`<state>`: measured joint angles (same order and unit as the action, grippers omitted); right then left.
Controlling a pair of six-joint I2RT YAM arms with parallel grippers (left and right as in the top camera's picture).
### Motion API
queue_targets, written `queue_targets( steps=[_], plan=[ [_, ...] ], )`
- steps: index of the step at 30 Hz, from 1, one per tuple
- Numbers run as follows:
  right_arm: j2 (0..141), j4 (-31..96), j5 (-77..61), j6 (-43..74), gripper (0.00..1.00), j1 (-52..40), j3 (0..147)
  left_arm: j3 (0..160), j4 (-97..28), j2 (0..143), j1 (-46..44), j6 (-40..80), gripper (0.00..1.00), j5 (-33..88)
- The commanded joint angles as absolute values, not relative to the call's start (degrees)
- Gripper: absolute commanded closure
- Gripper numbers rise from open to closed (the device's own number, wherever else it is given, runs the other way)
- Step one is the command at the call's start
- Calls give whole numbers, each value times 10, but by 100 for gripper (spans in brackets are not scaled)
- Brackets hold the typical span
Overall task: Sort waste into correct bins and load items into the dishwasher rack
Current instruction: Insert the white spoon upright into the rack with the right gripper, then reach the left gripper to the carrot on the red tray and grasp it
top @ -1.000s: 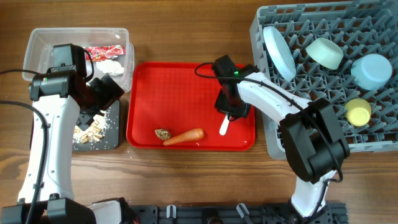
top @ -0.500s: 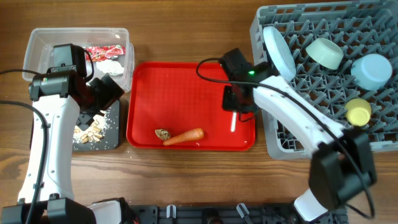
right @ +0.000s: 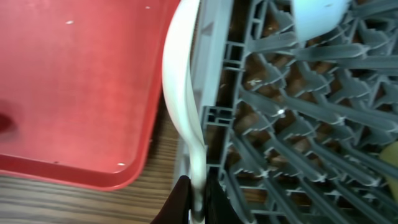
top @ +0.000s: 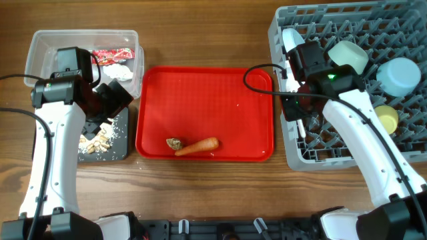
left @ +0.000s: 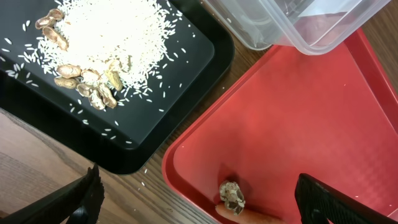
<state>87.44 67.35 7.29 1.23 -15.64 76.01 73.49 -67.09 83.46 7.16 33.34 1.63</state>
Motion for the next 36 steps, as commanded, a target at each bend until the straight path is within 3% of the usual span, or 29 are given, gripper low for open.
queue_targets(
  steps=[1,13,16,19,24,28,29,30,33,35,36],
  plan=[
    [887,676,96,-9,96,-137,760,731,-671,833,74,333,0,21],
    [896,599,92,1,88,-107,674,731,-671,833,74,333,0,21],
    [896,588,92,2,76,-107,669,731,-671,833,74,333,0,21],
    [896,590,83,1,73,-107,669,731,-671,833,72,333,0,22],
    [884,597,50,0,81,-107,684,731,-662,833,17,284,0,21],
    [822,599,51,2,81,-107,695,731,-643,833,-88,200,0,21],
    [800,594,51,6,73,-106,695,731,-643,833,-110,189,0,18],
    [777,590,51,18,58,-103,695,731,-643,833,-132,176,0,19],
    [711,585,50,76,36,-74,694,731,-643,834,-191,151,0,16],
    [677,587,26,93,8,-44,694,731,-643,840,-226,149,0,3],
    [663,592,1,90,0,-23,694,731,-643,846,-239,138,0,2]
  ],
)
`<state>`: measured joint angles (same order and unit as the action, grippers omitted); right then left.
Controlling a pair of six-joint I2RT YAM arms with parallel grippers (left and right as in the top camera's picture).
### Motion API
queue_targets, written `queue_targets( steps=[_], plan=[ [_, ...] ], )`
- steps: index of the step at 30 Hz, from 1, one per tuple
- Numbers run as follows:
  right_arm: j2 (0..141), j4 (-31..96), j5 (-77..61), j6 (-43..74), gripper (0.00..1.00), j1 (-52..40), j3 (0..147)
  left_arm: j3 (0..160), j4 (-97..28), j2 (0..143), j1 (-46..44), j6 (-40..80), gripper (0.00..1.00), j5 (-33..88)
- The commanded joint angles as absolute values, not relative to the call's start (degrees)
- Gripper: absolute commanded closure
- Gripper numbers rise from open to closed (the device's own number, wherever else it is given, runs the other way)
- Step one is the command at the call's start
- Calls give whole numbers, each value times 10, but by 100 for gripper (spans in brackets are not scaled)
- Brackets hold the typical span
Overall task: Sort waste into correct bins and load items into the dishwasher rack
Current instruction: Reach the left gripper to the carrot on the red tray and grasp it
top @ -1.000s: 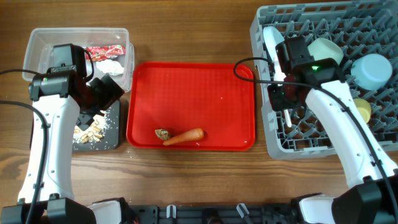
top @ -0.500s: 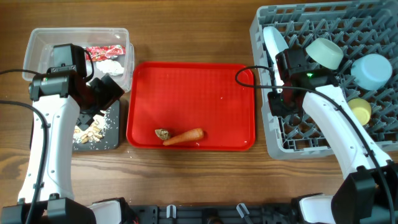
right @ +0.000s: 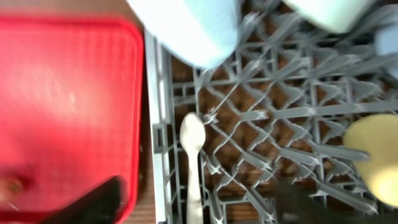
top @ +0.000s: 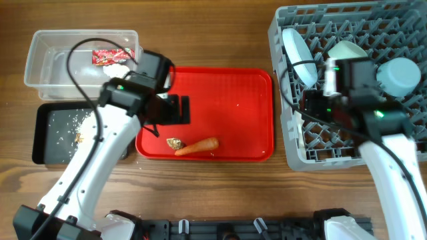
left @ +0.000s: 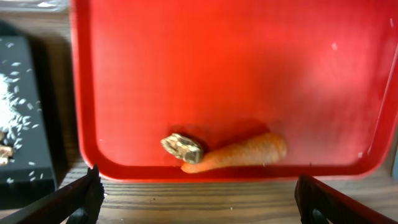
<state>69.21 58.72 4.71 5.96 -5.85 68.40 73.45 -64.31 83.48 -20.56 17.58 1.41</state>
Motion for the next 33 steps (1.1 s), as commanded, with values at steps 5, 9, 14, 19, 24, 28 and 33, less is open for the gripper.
queue_targets(
  steps=[5,9,14,19,24,28,33],
  plan=[
    [658,615,-44,92,0,62,692,731,-643,912,-292,74,0,1],
    [674,618,-44,91,0,90,688,731,-635,980,-342,30,0,-2],
    [696,618,-44,91,0,90,688,731,-628,1063,-402,29,0,-57],
    [715,620,-44,91,0,90,688,731,-597,1111,-424,30,0,-59],
    [717,624,-44,91,0,90,688,731,-561,1127,-422,30,1,-60],
    [717,626,-43,90,0,90,688,731,-555,1128,-422,34,20,-59],
    [717,626,-40,90,0,90,688,731,-562,1128,-422,35,25,-59]
  ],
)
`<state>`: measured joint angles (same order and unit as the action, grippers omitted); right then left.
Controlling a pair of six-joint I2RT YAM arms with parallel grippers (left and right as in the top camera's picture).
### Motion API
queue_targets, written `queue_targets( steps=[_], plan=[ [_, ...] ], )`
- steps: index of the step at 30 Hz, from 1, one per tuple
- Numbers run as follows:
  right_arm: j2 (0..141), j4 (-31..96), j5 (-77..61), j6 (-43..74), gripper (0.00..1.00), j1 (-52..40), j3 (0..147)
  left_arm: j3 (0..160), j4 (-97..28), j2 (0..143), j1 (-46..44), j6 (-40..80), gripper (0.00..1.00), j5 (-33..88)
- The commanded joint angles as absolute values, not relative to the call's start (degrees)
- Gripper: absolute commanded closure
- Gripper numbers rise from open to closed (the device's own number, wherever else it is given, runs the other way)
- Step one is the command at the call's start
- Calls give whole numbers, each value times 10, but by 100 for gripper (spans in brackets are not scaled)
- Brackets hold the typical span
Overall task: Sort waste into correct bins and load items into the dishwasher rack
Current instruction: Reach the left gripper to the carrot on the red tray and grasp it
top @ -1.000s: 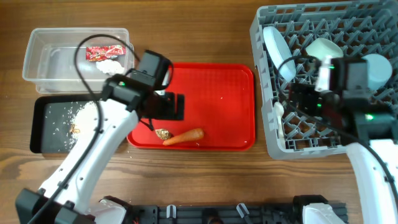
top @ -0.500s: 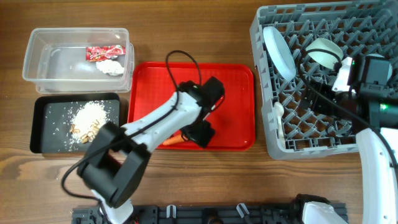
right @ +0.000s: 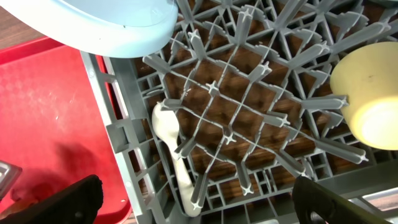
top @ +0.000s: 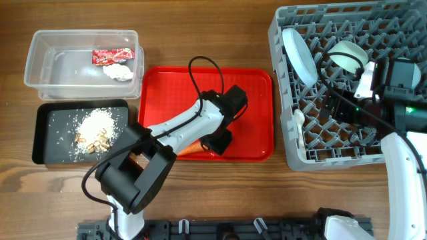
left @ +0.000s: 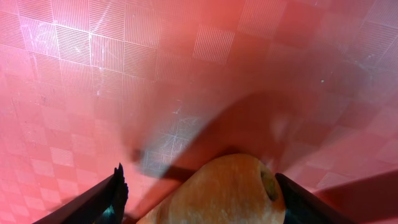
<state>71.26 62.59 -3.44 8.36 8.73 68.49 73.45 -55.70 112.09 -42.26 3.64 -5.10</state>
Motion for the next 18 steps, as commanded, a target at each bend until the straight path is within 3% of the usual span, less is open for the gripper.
queue_targets(
  steps=[1,11,15,18],
  plan=[
    [717,626,-40,90,0,90,688,731,-564,1128,-422,35,23,-59],
    [717,626,-39,90,0,90,688,676,-540,1128,-422,34,23,-59],
    [717,627,-40,90,0,90,688,667,-522,1128,-422,34,36,-60],
    [717,628,-40,90,0,90,688,668,-518,1128,-422,34,55,-99]
  ],
)
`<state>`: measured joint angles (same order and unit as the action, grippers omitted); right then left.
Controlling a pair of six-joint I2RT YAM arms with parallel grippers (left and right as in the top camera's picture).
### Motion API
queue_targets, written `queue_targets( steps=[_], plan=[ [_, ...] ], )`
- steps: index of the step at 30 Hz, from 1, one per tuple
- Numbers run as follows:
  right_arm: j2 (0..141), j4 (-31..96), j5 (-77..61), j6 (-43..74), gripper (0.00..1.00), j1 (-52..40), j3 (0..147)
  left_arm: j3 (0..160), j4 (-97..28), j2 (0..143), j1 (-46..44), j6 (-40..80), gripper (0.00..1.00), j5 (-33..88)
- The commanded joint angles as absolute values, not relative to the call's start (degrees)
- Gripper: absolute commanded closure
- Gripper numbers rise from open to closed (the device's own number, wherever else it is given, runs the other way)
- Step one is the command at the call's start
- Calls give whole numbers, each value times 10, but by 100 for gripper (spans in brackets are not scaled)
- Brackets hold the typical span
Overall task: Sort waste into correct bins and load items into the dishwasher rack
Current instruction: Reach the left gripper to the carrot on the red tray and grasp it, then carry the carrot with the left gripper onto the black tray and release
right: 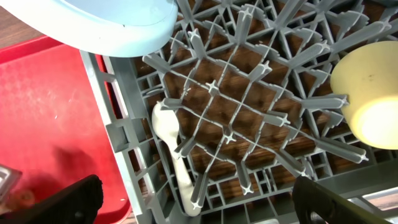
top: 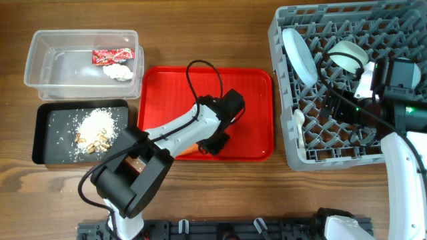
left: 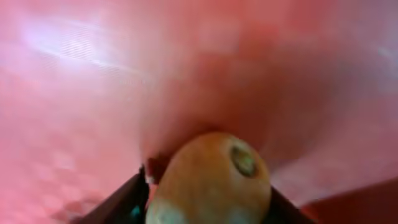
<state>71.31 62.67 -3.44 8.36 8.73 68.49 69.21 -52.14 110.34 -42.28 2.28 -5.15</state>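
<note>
An orange carrot [left: 208,183] lies near the front of the red tray [top: 253,87]. My left gripper [top: 215,141] is down on the carrot's thick end, and both fingers [left: 135,194] press against its sides, shut on it. In the overhead view the arm covers most of the carrot [top: 189,148]. My right gripper [right: 199,211] hangs open and empty over the grey dishwasher rack [top: 287,27]. A white spoon [right: 175,158] lies in the rack's left edge.
The rack holds a pale plate [top: 298,53], a bowl [top: 348,53] and a yellow cup [right: 373,106]. A clear bin [top: 40,63] at the back left holds a red wrapper [top: 112,55]. The black tray [top: 47,150] holds rice and peanut shells [top: 93,127].
My left gripper has come lower onto the carrot and its fingers have closed in against its sides. The right arm and the rack's contents are unchanged.
First my left gripper hung open over the black tray while the right was shut on the white spoon at the rack's edge. Then the spoon lay in the rack, the right gripper open. The left stood over the red tray, then astride the carrot, now shut on it.
</note>
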Motion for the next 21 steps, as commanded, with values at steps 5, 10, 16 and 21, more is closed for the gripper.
queue_targets(
  steps=[5,10,16,21],
  plan=[
    [717,629,-40,90,0,90,688,674,-505,1128,-422,34,64,-140],
    [717,630,-40,90,0,90,688,698,-511,1127,-422,34,87,-141],
    [717,631,-40,90,0,90,688,742,-553,1095,-408,44,96,-155],
    [717,631,-39,90,0,90,688,750,-571,1017,-351,104,96,-157]
  ],
)
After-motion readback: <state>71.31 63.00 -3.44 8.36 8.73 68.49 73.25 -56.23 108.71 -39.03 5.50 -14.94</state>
